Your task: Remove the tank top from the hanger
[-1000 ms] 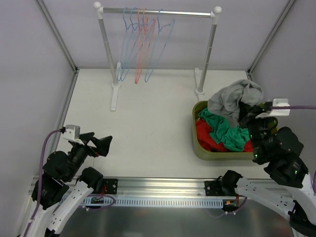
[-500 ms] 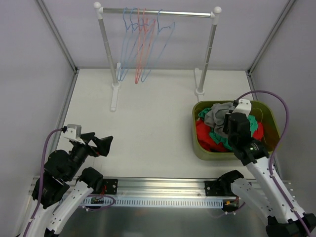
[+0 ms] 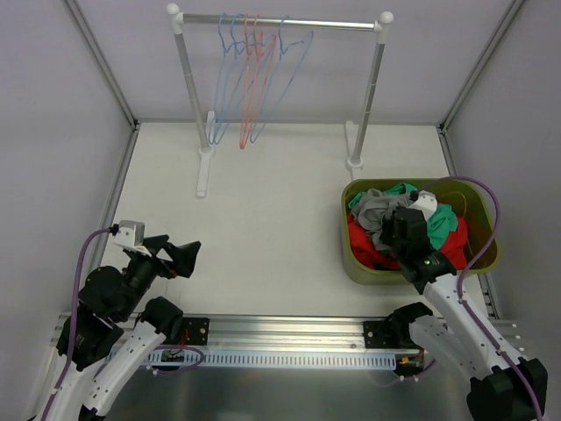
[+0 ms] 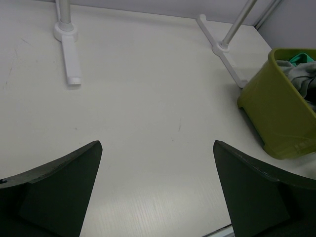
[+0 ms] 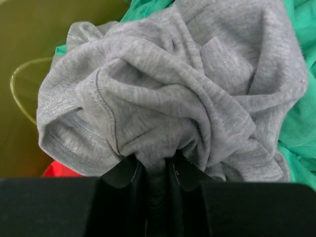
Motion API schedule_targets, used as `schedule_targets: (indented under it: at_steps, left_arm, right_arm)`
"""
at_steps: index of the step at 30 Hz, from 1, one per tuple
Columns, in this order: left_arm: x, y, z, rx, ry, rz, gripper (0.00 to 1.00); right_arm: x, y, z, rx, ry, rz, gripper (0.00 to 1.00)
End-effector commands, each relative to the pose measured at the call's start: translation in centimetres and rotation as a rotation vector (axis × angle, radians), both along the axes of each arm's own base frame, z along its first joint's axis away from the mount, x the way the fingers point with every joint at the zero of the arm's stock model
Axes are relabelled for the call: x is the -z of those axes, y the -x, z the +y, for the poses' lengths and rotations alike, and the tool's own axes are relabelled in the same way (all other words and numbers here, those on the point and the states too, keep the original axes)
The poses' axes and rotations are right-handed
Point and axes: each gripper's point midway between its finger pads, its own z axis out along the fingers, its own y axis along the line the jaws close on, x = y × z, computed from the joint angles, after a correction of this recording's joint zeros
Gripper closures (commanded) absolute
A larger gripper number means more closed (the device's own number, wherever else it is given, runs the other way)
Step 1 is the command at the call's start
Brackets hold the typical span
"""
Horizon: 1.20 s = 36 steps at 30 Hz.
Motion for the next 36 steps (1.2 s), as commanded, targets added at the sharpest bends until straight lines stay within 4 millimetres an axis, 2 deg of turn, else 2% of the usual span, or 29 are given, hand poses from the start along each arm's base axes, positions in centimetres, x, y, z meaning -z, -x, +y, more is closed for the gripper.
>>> schedule_targets:
  at_steps: [1, 2, 3, 4, 5, 7, 8, 9, 12, 13, 15, 20, 28, 31, 34, 36]
  left_arm:
    - [0.2, -0.5, 0.1, -0.019, -0.013, 0.009, 0.01]
    - [0.2, -0.7, 0.4, -0.041, -0.007, 0.016, 0.01]
    - [0.3, -1.1, 1.0, -0.086, -0.011, 0.026, 0.01]
    - [0.5, -1.3, 1.3, -0.112, -0.016, 0.042, 0.01]
    - [0.5, -1.5, 1.7, -0.138, -0.009, 0.053, 0.01]
    - [1.0, -2.0, 2.9, -0.221, -0.014, 0.081, 0.01]
    - [1.1, -2.3, 3.2, -0.25, -0.012, 0.094, 0.01]
    - [1.4, -2.5, 3.5, -0.274, -0.018, 0.109, 0.01]
    - [1.6, -3.0, 4.4, -0.324, -0.024, 0.134, 0.01]
    - [1.9, -3.2, 4.4, -0.33, -0.031, 0.15, 0.01]
    - [2.1, -3.5, 5.0, -0.361, -0.041, 0.165, 0.01]
    - [1.2, -3.9, 5.7, -0.391, -0.071, 0.164, 0.01]
    - [-0.5, -3.9, 6.6, -0.434, -0.08, 0.133, 0.01]
    - [-0.1, -3.8, 6.6, -0.438, -0.082, 0.139, 0.01]
    - [1.1, -3.8, 6.1, -0.414, -0.073, 0.16, 0.01]
    - [1.2, -3.7, 6.0, -0.405, -0.066, 0.158, 0.01]
  right_arm:
    - [1.9, 0.5, -0.2, 0.057, -0.062, 0.043, 0.89]
    - [1.5, 0.5, -0.2, 0.045, -0.061, 0.036, 0.81]
    - [0.2, 0.3, 0.0, 0.034, -0.064, 0.01, 0.4]
    - [-1.5, 0.3, -0.2, 0.035, -0.068, -0.04, 0.26]
    - [-2.4, 0.4, -0.5, 0.038, -0.061, -0.063, 0.15]
    - [-6.2, 0.4, -1.0, 0.028, -0.036, -0.155, 0.07]
    - [-7.0, 0.7, -1.3, 0.023, -0.016, -0.157, 0.02]
    - [-9.4, 0.6, -1.4, 0.016, -0.009, -0.198, 0.0]
    - [-11.5, 1.6, -2.1, -0.022, 0.068, -0.188, 0.0]
    - [-13.3, 1.8, -2.2, -0.033, 0.075, -0.216, 0.0]
    - [-14.3, 3.1, -2.6, -0.069, 0.12, -0.218, 0.01]
    - [-18.0, 5.8, -4.2, -0.1, 0.224, -0.274, 0.0]
    - [-20.5, 9.2, -4.4, -0.222, 0.306, -0.243, 0.0]
    - [-20.3, 10.6, -5.4, -0.202, 0.32, -0.224, 0.01]
    - [-18.8, 12.1, -5.9, -0.205, 0.319, -0.216, 0.01]
    - [-18.2, 13.0, -6.5, -0.186, 0.314, -0.229, 0.01]
